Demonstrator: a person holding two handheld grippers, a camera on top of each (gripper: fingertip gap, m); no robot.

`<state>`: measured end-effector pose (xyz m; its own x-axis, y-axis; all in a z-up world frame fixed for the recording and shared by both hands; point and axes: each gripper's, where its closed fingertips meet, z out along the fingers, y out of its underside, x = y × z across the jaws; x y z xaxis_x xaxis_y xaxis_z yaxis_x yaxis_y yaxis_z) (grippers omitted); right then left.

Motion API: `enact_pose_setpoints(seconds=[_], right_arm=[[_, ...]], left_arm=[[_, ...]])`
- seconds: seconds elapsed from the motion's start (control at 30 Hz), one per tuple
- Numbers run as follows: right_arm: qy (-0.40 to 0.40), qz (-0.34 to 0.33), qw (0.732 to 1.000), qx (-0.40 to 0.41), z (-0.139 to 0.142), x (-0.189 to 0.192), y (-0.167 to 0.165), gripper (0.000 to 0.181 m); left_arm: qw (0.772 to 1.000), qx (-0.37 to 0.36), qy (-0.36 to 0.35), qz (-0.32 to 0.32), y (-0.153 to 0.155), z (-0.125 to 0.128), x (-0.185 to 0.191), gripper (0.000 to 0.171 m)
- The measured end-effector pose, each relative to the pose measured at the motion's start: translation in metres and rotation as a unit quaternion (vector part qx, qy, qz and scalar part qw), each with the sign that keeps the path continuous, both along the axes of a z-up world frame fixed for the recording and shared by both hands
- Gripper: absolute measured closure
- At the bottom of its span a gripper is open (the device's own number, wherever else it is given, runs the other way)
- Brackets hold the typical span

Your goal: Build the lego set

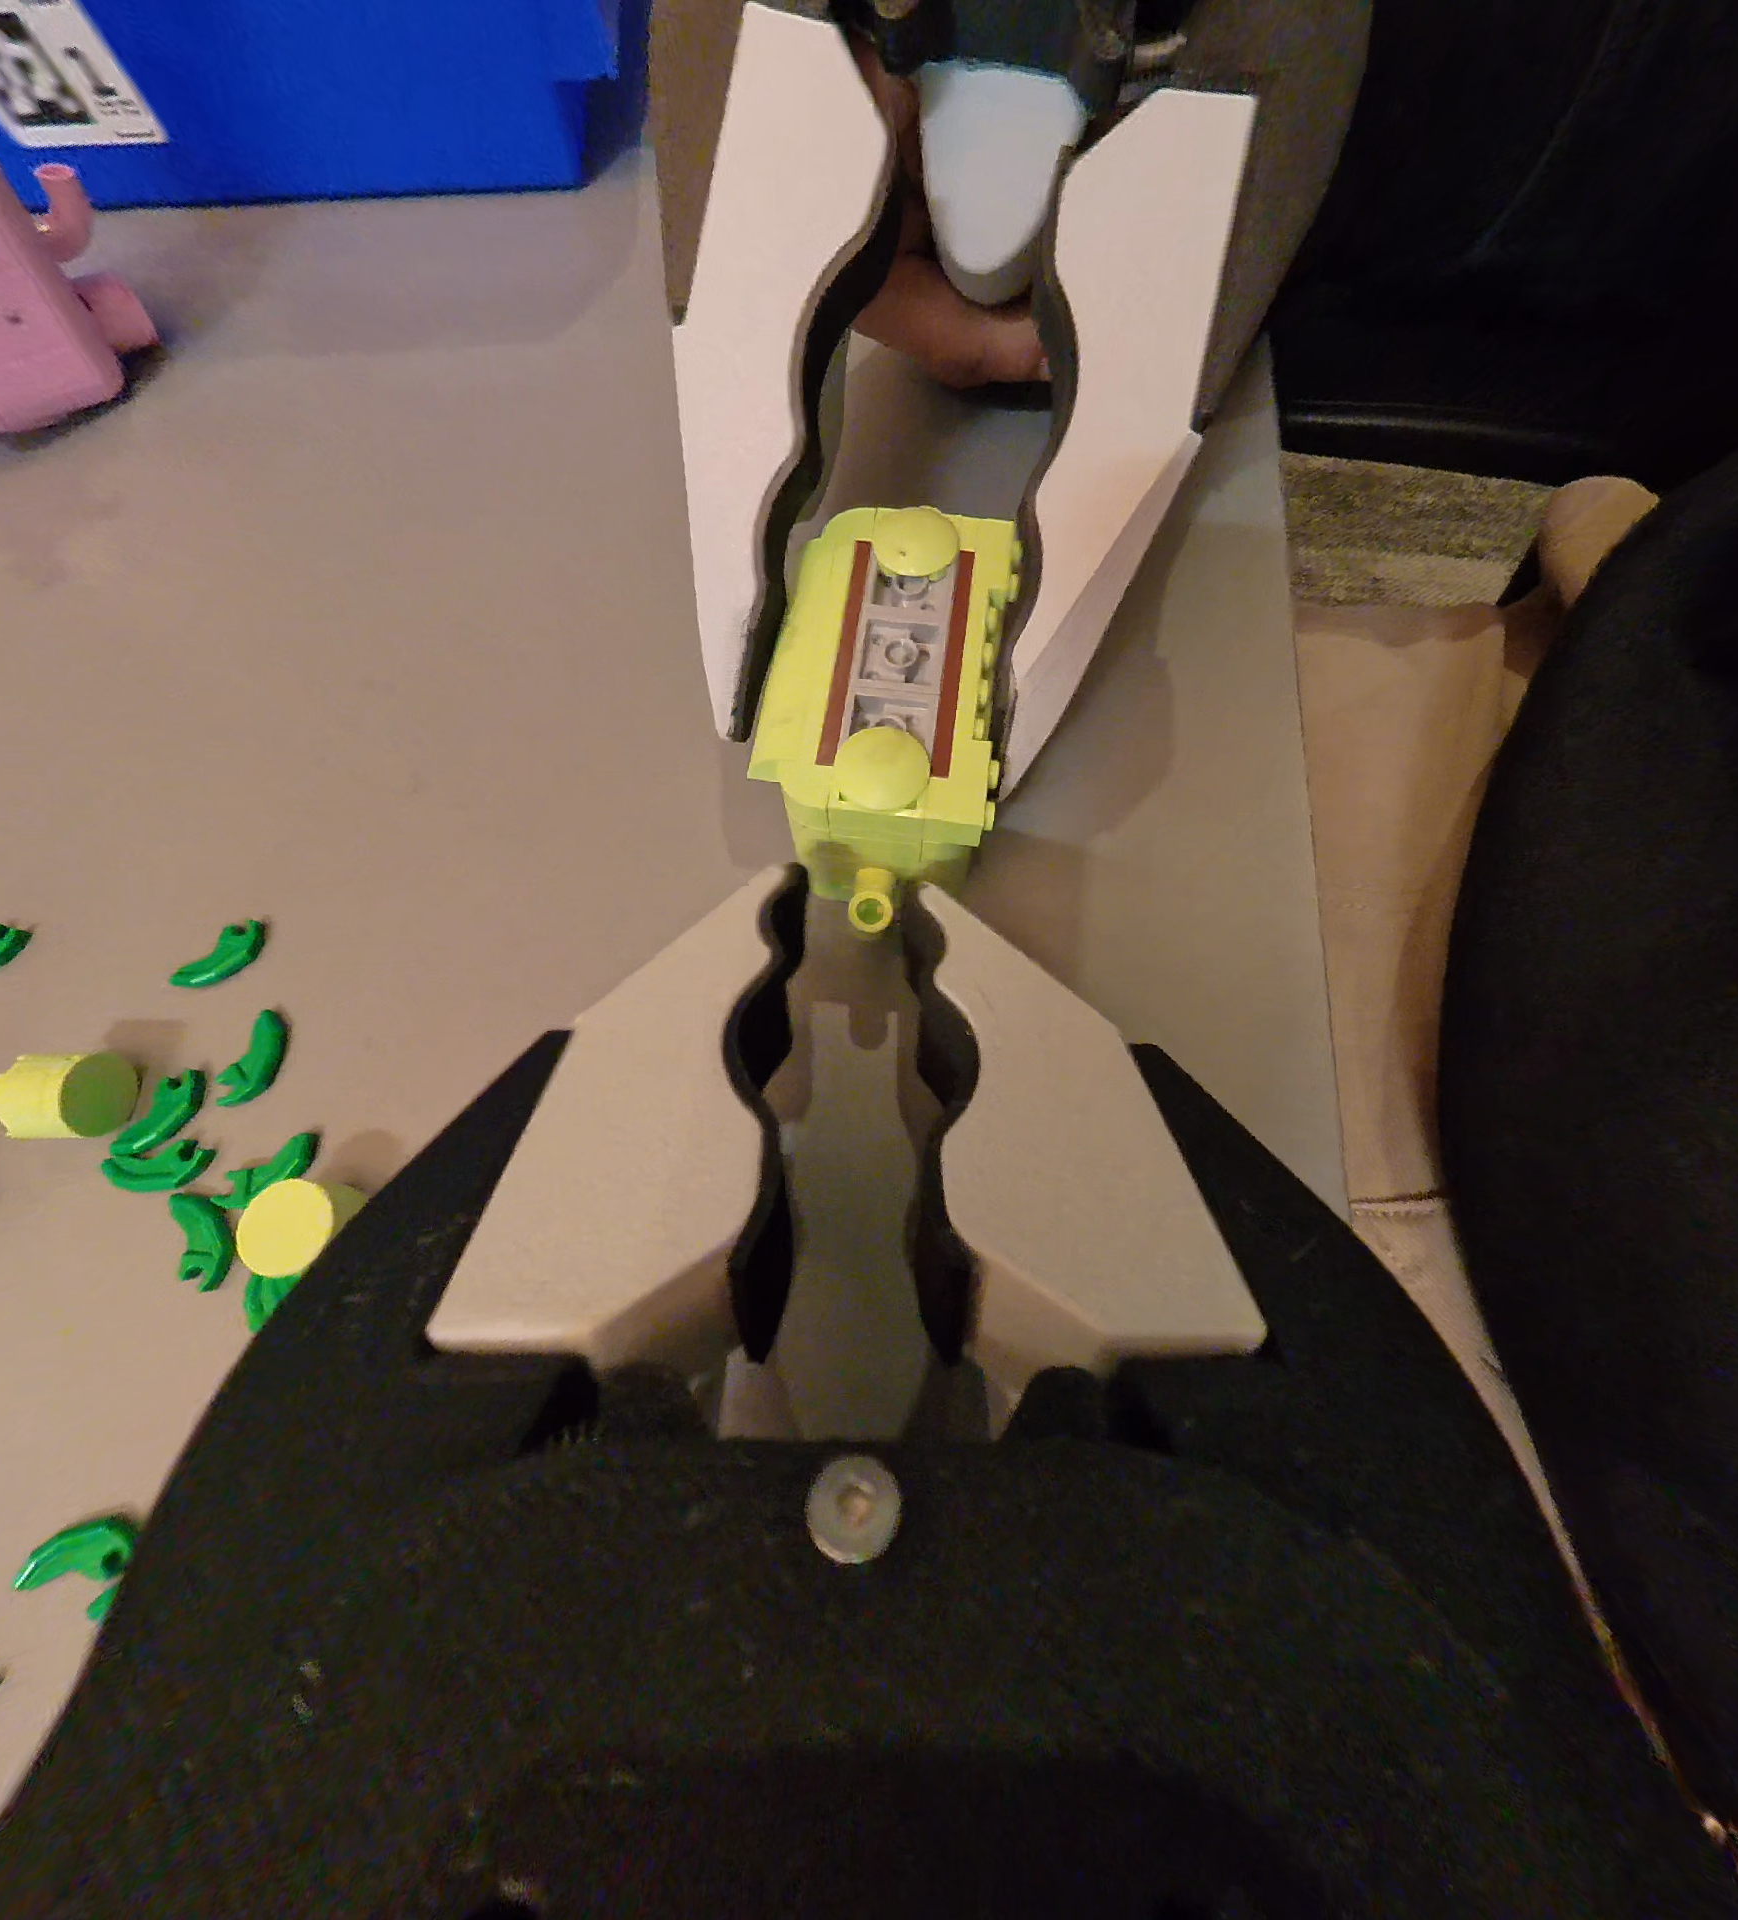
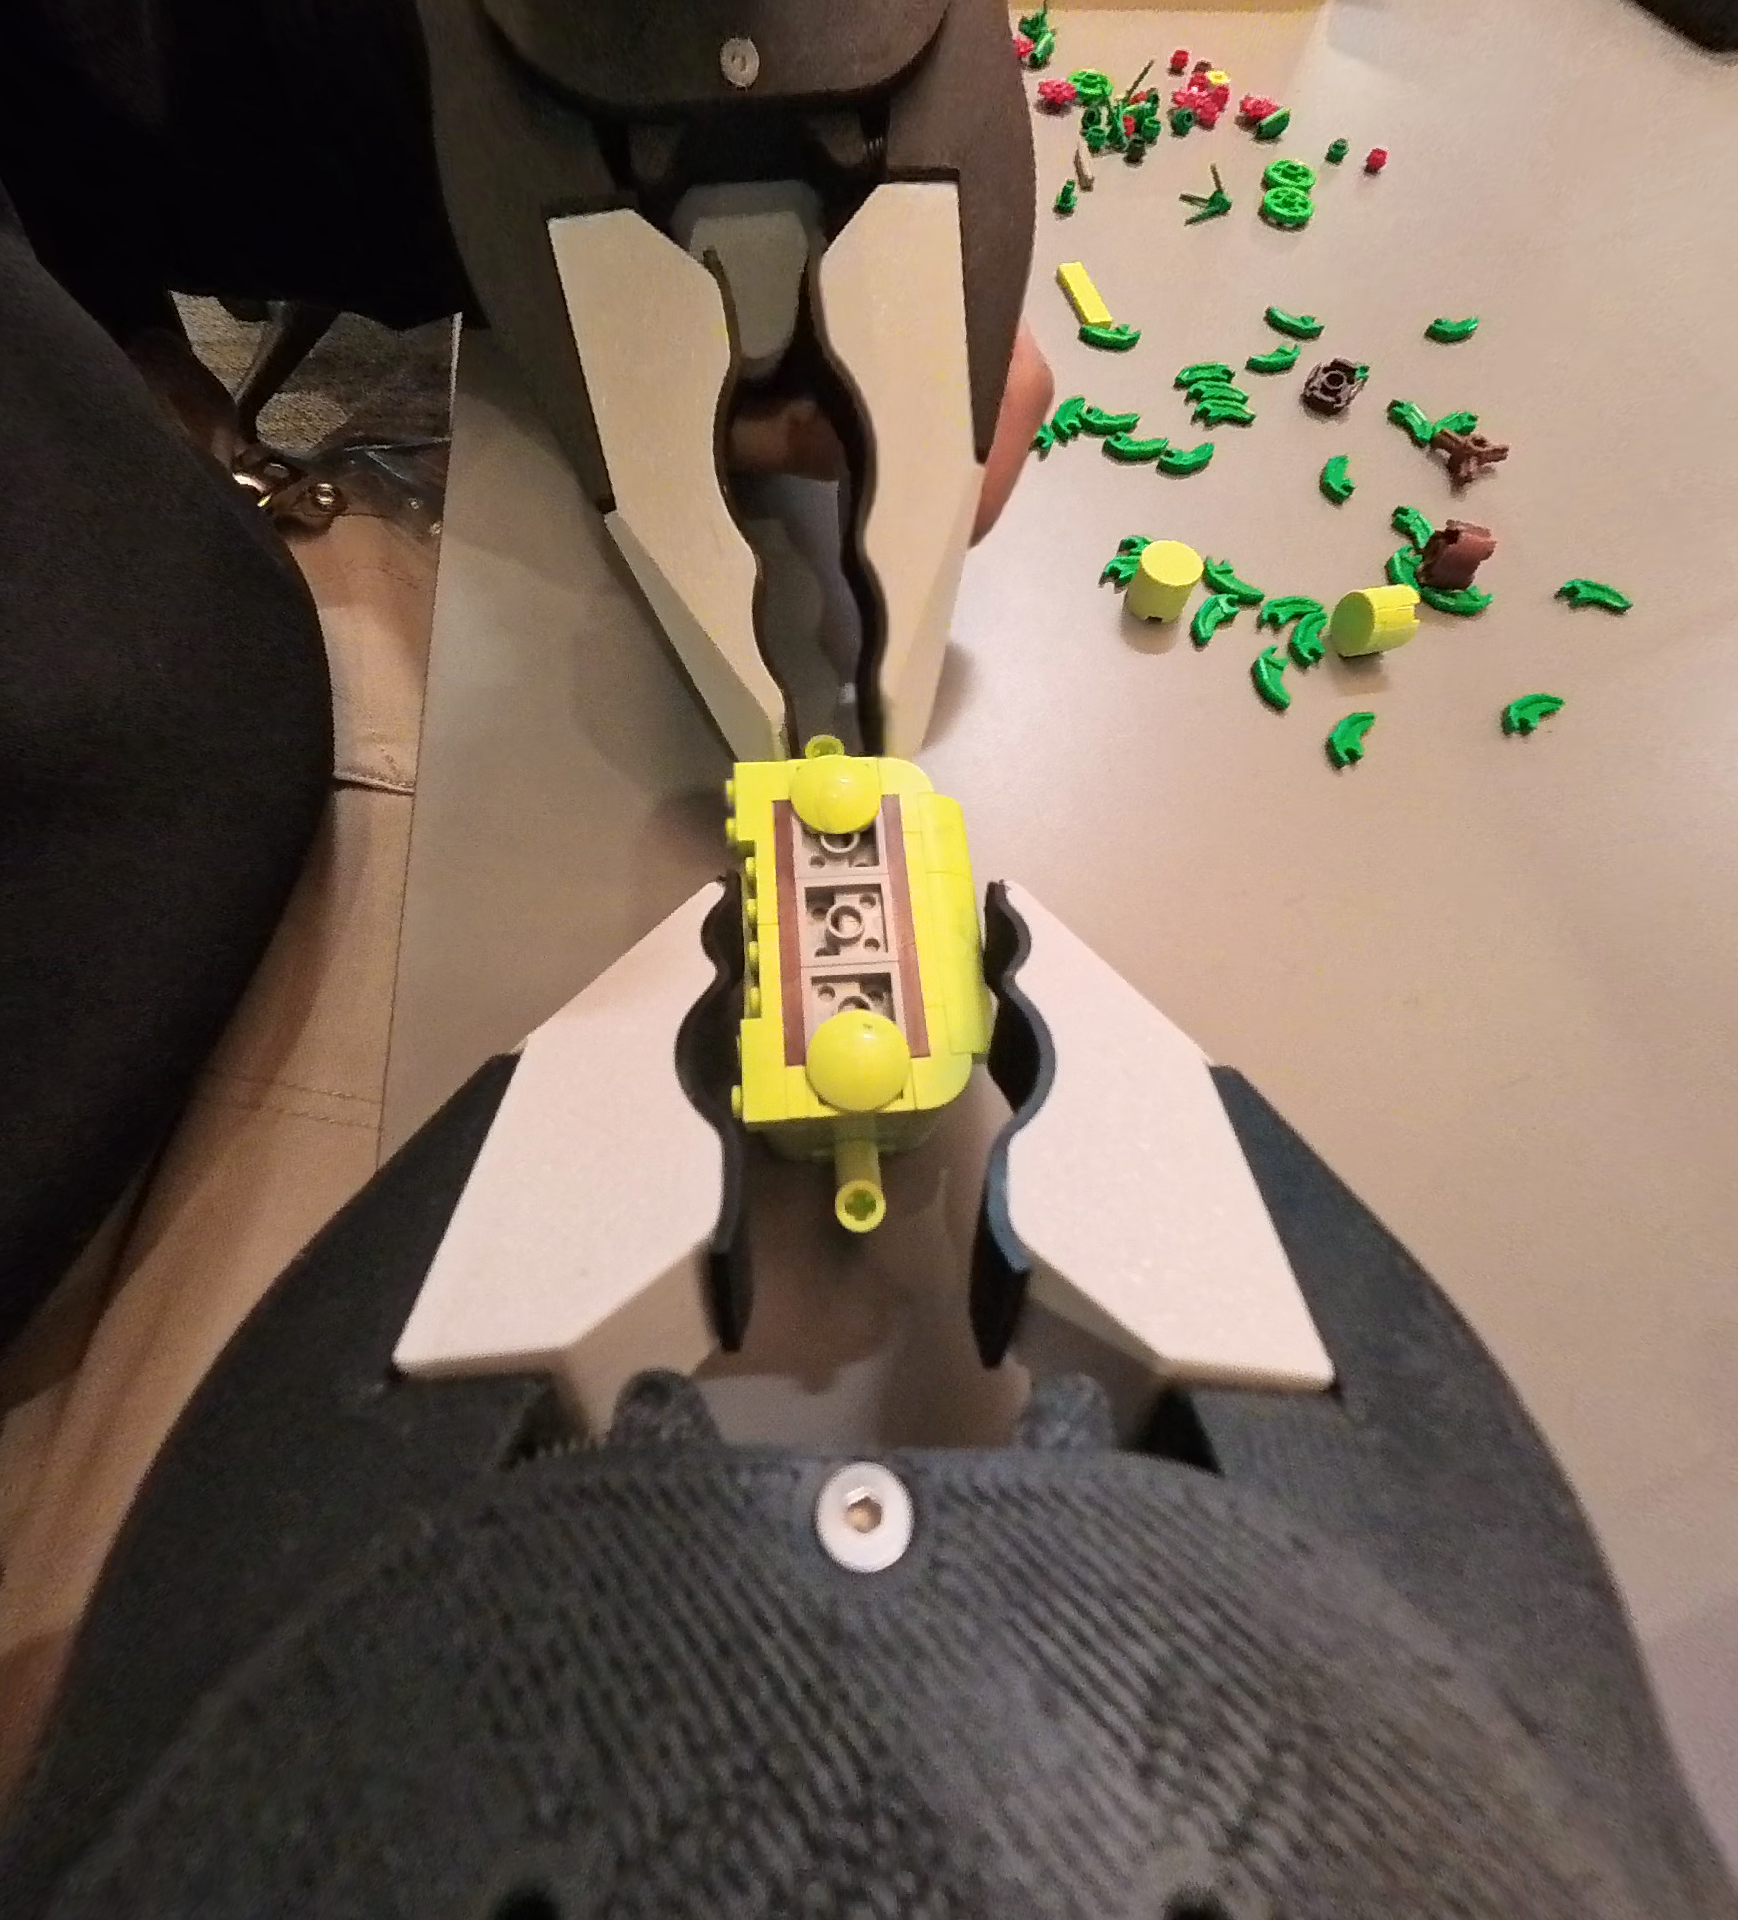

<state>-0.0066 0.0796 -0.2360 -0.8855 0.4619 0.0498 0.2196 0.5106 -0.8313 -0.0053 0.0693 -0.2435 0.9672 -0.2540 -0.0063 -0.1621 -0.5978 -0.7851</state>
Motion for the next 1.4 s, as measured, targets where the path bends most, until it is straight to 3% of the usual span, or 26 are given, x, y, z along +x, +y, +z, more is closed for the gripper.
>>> enact_pose_setpoints(seconds=[0.1,0.3,0.37,0.47,0.57,0.7,0.77,1.03,1.4], right_arm=[[0.002,-0.011,1.0,0.001,0.0,-0.006,0.002,0.135],[0.004,-0.031,0.999,0.002,0.0,-0.025,0.007,0.136],[0.002,-0.044,0.999,0.003,0.0,-0.03,0.011,0.135],[-0.003,-0.093,0.996,-0.013,0.003,-0.038,0.026,0.1],[0.012,-0.155,0.984,-0.081,0.023,-0.045,0.047,0.092],[0.044,-0.192,0.968,-0.158,0.047,-0.045,0.06,0.099],[0.044,-0.183,0.969,-0.158,0.047,-0.042,0.058,0.106],[0.022,-0.15,0.98,-0.129,0.036,-0.038,0.046,0.103],[0.005,-0.154,0.976,-0.153,0.039,-0.04,0.049,0.108]], left_arm=[[0.999,0.007,-0.017,0.027,0.002,0.003,-0.009,0.123],[0.994,0.05,-0.044,0.082,0.003,0.017,-0.027,0.094],[0.993,0.069,-0.044,0.089,0.003,0.023,-0.03,0.094],[0.992,0.072,-0.043,0.093,0.003,0.024,-0.031,0.094],[0.993,0.066,-0.036,0.09,0.003,0.021,-0.03,0.093],[0.994,0.067,-0.026,0.085,0.003,0.021,-0.028,0.094],[0.993,0.073,-0.024,0.085,0.003,0.023,-0.028,0.098],[0.994,0.068,-0.022,0.083,0.004,0.021,-0.027,0.101],[0.994,0.06,-0.03,0.085,0.004,0.019,-0.028,0.101]])
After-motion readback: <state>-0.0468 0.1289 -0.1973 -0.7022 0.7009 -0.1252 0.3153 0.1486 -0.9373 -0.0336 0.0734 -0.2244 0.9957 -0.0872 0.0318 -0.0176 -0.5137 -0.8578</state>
